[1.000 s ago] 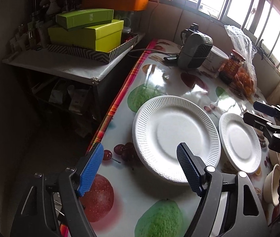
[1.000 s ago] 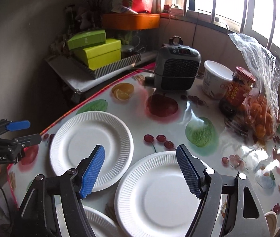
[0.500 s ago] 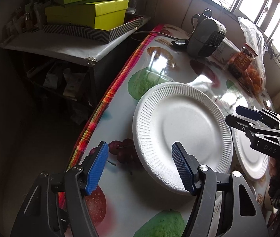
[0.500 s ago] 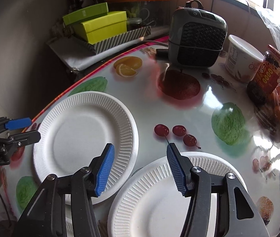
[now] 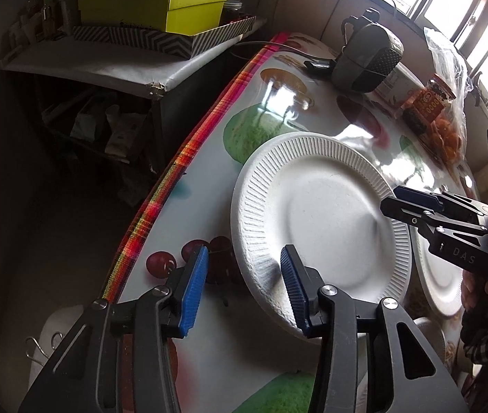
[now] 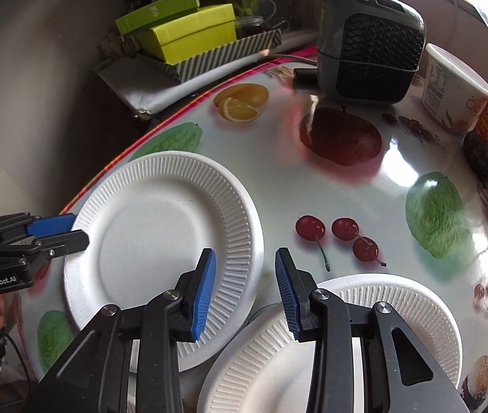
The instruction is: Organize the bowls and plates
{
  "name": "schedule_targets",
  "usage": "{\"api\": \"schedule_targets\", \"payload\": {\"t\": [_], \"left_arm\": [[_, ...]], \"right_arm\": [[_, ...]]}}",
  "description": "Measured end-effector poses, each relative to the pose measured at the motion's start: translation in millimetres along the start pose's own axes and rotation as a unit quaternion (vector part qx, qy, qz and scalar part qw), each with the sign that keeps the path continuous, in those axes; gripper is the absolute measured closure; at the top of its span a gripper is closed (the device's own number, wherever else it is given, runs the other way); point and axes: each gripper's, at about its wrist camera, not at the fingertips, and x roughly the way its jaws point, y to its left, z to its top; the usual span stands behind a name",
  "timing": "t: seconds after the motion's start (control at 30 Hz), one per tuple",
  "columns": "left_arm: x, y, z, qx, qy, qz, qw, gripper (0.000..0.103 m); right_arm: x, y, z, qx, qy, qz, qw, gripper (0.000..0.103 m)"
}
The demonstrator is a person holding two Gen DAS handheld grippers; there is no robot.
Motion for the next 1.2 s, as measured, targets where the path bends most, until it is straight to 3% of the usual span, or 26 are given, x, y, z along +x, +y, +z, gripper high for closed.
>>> {"api": "schedule_targets", "payload": {"t": [0.1, 0.43, 1.2], "left_arm": [[0.4, -1.1, 1.0, 0.001, -0.001, -0.001, 1.0000, 0.063], [2.6, -4.6, 2.3, 0.005, 0.000, -0.008, 1.0000, 0.075], [-25.3, 0.3, 1.2, -0.003, -0.022, 0.000, 0.9997, 0.075]], "right_arm": [[2.1, 0.2, -0.5, 0.002, 0.001, 0.003, 1.000, 0.078], [2.0, 0.6, -0.2, 0.001, -0.001, 0.003, 1.000, 0.078], [-25.6, 11.7, -5.1, 0.015, -0.023, 0.016, 1.000, 0.078]]}}
